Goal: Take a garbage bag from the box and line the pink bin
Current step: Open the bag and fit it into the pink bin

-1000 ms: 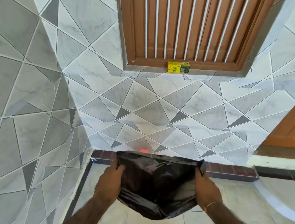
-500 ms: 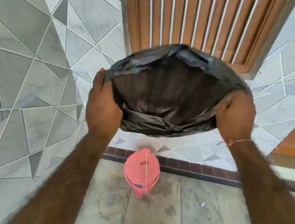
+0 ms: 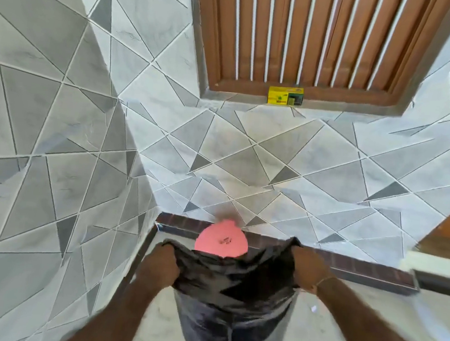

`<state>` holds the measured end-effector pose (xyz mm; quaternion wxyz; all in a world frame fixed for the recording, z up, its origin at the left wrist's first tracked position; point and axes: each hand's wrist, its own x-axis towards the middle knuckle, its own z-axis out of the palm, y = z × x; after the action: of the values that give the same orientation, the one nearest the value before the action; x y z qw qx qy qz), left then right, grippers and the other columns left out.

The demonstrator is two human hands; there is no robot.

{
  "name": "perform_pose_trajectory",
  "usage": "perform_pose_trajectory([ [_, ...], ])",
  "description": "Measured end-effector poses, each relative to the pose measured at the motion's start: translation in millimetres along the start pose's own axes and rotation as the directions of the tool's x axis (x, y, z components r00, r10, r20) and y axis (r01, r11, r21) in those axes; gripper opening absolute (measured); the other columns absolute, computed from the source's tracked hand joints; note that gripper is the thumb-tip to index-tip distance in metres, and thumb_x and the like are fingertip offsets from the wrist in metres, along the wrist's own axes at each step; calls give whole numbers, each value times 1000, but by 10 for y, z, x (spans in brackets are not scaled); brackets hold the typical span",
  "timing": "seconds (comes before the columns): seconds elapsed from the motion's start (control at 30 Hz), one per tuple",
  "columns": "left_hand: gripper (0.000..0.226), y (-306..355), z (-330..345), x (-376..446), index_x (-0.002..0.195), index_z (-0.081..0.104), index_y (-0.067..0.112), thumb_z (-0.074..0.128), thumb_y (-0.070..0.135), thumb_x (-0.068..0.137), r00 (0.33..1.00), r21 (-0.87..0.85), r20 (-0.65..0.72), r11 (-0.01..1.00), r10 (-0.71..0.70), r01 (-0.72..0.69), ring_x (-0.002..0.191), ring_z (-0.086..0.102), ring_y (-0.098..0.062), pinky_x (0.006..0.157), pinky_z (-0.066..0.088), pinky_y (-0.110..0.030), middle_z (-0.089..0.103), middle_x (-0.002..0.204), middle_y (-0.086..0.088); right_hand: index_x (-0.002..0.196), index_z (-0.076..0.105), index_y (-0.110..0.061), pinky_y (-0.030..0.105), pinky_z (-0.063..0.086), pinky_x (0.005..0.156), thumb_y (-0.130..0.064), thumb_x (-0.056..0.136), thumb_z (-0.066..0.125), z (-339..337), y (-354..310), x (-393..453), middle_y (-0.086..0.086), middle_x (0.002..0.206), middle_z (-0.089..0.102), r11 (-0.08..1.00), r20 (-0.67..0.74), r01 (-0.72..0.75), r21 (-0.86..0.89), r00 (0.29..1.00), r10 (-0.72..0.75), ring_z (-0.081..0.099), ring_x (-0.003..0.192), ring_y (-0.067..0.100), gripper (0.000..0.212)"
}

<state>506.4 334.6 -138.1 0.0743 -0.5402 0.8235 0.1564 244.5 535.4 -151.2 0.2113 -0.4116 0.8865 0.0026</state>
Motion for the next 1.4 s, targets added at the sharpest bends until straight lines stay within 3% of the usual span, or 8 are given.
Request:
perform_pose_trajectory([
  [0.27, 48, 89, -196, 11, 112, 64, 10, 52, 51, 88, 975, -242, -164, 964, -149, 107, 106, 63, -36, 87, 48, -38, 68, 116, -15, 130, 46, -11, 38, 50, 82, -7, 77, 53, -139, -57, 19, 13, 138, 49, 983, -275, -15, 182, 959, 65, 64, 104, 39, 54],
  [0.53, 27, -110, -207, 431, 106, 66, -2, 61, 12, 83, 998, -219, -57, 976, 2, -14, 98, 65, -37, 83, 53, -40, 69, 107, -21, 133, 42, -14, 42, 53, 85, -10, 75, 56, -42, -119, 306, 8, 154, 28, 951, -263, -126, 282, 943, 203, 64, 103, 42, 61],
  [0.63, 33, -131, -163, 698, 126, 56, -1, 50, 8, 95, 983, -206, 59, 965, 177, -161, 115, 57, -24, 99, 41, -27, 60, 129, -11, 139, 35, -10, 43, 51, 88, -5, 76, 55, -113, -223, 468, 9, 156, 25, 923, -274, -164, 348, 924, 267, 61, 105, 46, 66],
  [0.83, 56, -223, -331, 1494, 132, 49, 3, 57, 2, 76, 968, -364, -179, 902, 178, -233, 117, 58, -36, 104, 45, -40, 48, 140, -15, 136, 38, -5, 47, 48, 92, -2, 70, 59, -462, -540, 974, 17, 149, 37, 879, -359, -166, 447, 867, 347, 58, 109, 48, 69],
  [1.0, 66, -453, -648, 2029, 136, 46, 8, 53, -2, 71, 931, -334, -242, 878, 273, -344, 114, 59, -40, 100, 47, -49, 30, 154, -11, 140, 33, -6, 53, 47, 90, 0, 76, 55, -571, -979, 1287, 20, 147, 39, 857, -446, -180, 483, 792, 417, 57, 104, 53, 68],
  [1.07, 58, -585, -688, 2222, 138, 43, 8, 55, 1, 81, 965, -410, -171, 876, 200, -254, 117, 58, -38, 105, 42, -49, 30, 156, -11, 144, 29, -9, 55, 47, 91, -3, 79, 54, -473, -1148, 1392, 20, 150, 36, 850, -435, -203, 485, 788, 436, 57, 106, 54, 70],
  [1.23, 59, -894, -681, 2495, 137, 35, 11, 57, 13, 83, 972, -267, -86, 935, 219, -234, 115, 56, -46, 99, 46, -52, 41, 148, -15, 149, 17, -14, 51, 50, 83, 4, 71, 54, -114, -1498, 1547, 21, 145, 40, 825, -347, -252, 506, 816, 462, 57, 103, 53, 89],
  [1.4, 61, -1100, -651, 2632, 136, 42, 8, 53, 11, 76, 962, -120, -74, 955, 264, -271, 119, 51, -41, 98, 45, -51, 38, 144, -13, 139, 26, -10, 51, 51, 79, 5, 68, 49, -30, -1705, 1659, 22, 139, 42, 829, -359, -231, 510, 818, 449, 56, 100, 53, 76],
])
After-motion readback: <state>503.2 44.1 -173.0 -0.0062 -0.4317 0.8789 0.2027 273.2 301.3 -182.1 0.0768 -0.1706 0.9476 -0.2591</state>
